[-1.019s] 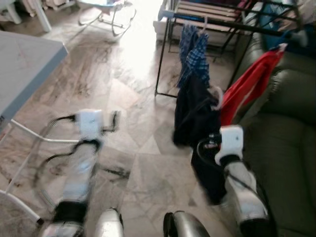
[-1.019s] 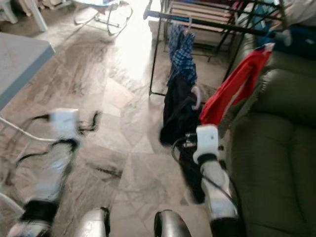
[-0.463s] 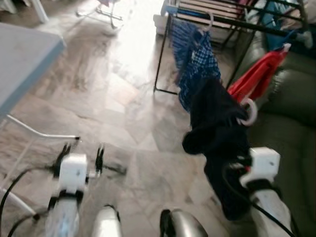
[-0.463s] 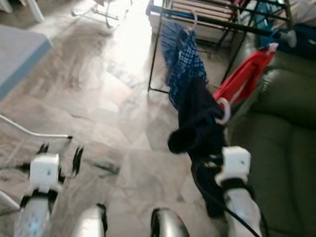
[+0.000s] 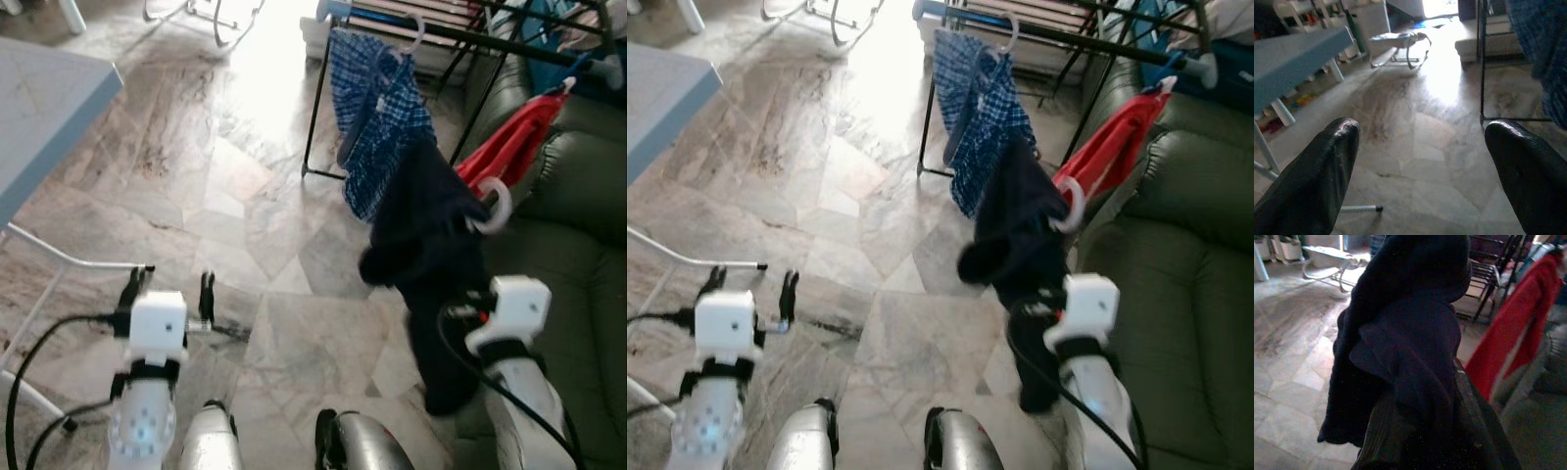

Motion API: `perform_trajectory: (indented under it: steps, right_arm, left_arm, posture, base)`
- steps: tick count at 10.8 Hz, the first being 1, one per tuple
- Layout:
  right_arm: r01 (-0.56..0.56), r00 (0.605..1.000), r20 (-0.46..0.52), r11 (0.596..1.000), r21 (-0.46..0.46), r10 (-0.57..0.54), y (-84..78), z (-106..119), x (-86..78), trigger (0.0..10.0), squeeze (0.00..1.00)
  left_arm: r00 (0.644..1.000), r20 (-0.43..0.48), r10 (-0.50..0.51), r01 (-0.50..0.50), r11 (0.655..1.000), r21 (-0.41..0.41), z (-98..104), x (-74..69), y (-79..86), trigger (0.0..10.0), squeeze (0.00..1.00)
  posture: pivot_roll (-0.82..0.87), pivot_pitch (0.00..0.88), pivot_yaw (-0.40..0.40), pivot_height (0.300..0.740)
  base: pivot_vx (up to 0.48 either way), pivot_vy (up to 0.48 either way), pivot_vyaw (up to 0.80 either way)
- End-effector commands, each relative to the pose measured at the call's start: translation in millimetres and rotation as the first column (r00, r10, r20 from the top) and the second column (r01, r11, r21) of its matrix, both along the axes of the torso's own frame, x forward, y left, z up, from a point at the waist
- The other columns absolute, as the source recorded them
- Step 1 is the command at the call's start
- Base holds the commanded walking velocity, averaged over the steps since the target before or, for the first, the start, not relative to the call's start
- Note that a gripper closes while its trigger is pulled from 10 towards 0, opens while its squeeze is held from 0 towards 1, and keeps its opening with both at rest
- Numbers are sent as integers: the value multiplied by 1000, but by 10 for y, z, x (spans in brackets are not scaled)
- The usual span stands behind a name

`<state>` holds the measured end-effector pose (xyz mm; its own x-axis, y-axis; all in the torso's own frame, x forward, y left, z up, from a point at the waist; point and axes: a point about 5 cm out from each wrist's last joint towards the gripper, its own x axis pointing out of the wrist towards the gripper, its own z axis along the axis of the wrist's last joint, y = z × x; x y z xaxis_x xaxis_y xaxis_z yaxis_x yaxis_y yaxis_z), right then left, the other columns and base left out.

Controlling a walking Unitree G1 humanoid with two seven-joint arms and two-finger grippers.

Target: Hang hanger

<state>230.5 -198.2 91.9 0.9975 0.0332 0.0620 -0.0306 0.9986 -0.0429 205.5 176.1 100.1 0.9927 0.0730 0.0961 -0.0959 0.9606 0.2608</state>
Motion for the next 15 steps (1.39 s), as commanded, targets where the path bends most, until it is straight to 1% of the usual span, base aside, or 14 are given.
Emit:
perform_trajectory:
  steps: [1, 3, 5, 6, 8, 9, 10, 11, 12, 13, 14, 15]
  right_arm:
    - [7, 999, 49, 1000, 3, -7, -32, 124, 8, 10000, 0]
    - [26, 999, 29, 999, 31, -27, -60, 103, 11, 10000, 0]
    - [43, 999, 12, 998, 53, -44, -7, 17, 4, 10000, 0]
    - [56, 998, 17, 996, 63, -57, 27, -12, 15, 10000, 0]
    - [129, 991, 26, 987, 91, -132, 30, -82, 24, 10000, 0]
    - [190, 980, 35, 976, 105, -195, 1, -105, 0, 10000, 0]
    - [212, 975, 41, 971, 111, -218, 7, -105, -3, 10000, 0]
    - [203, 977, 48, 973, 107, -209, 46, -94, 21, 10000, 0]
    - [157, 985, 65, 984, 78, -163, 118, -75, 61, 10000, 0]
    - [120, 990, 66, 992, 49, -123, 111, -57, 75, 10000, 0]
    - [108, 992, 66, 993, 36, -111, 88, -52, 83, 10000, 0]
    - [98, 993, 62, 995, 30, -99, 64, -56, 124, 10000, 0]
  left_arm:
    - [1000, -21, -8, 8, 1000, 3, -20, -2, 12, 10000, 0]
    - [997, -80, -22, 21, 1000, -6, -66, 6, 36, 10000, 0]
    - [995, -90, -36, 39, 999, 27, -104, 27, 64, 10000, 0]
    - [995, -92, -43, 46, 998, 35, -103, 74, 80, 10000, 0]
    - [991, -69, -114, 119, 991, 68, -33, 258, 32, 10000, 0]
    - [986, -47, -161, 164, 983, 78, 65, 417, 0, 10000, 0]
    - [984, -35, -173, 175, 981, 79, 93, 484, -5, 10000, 0]
    - [983, -33, -181, 183, 980, 81, 87, 532, -20, 10000, 0]
    - [980, -10, -199, 199, 976, 85, 92, 592, -101, 10000, 0]
    - [979, 20, -202, 199, 976, 84, 109, 584, -167, 10000, 0]
    - [980, 27, -198, 195, 977, 82, 90, 560, -181, 10000, 0]
    - [987, 21, -157, 155, 985, 71, 24, 524, -156, 10000, 0]
  posture:
    - [24, 226, -108, 740]
    - [29, 231, -95, 740]
    - [40, 218, -64, 740]
    - [32, 198, -18, 740]
    - [18, 181, 67, 740]
    - [-8, 185, 114, 740]
    - [-25, 189, 118, 740]
    - [-47, 190, 109, 740]
    - [-61, 179, 71, 740]
    - [-55, 168, 30, 740]
    - [-52, 168, 14, 740]
    - [-51, 138, -5, 740]
  base:
    - [0, 0, 0]
    - [0, 0, 0]
    - [0, 0, 0]
    - [0, 0, 0]
    - [0, 0, 0]
    - [0, 0, 0]
    - [0, 0, 0]
    - [0, 0, 0]
    - [0, 0, 0]
    - [0, 0, 0]
    - [0, 0, 0]
    - [0, 0, 0]
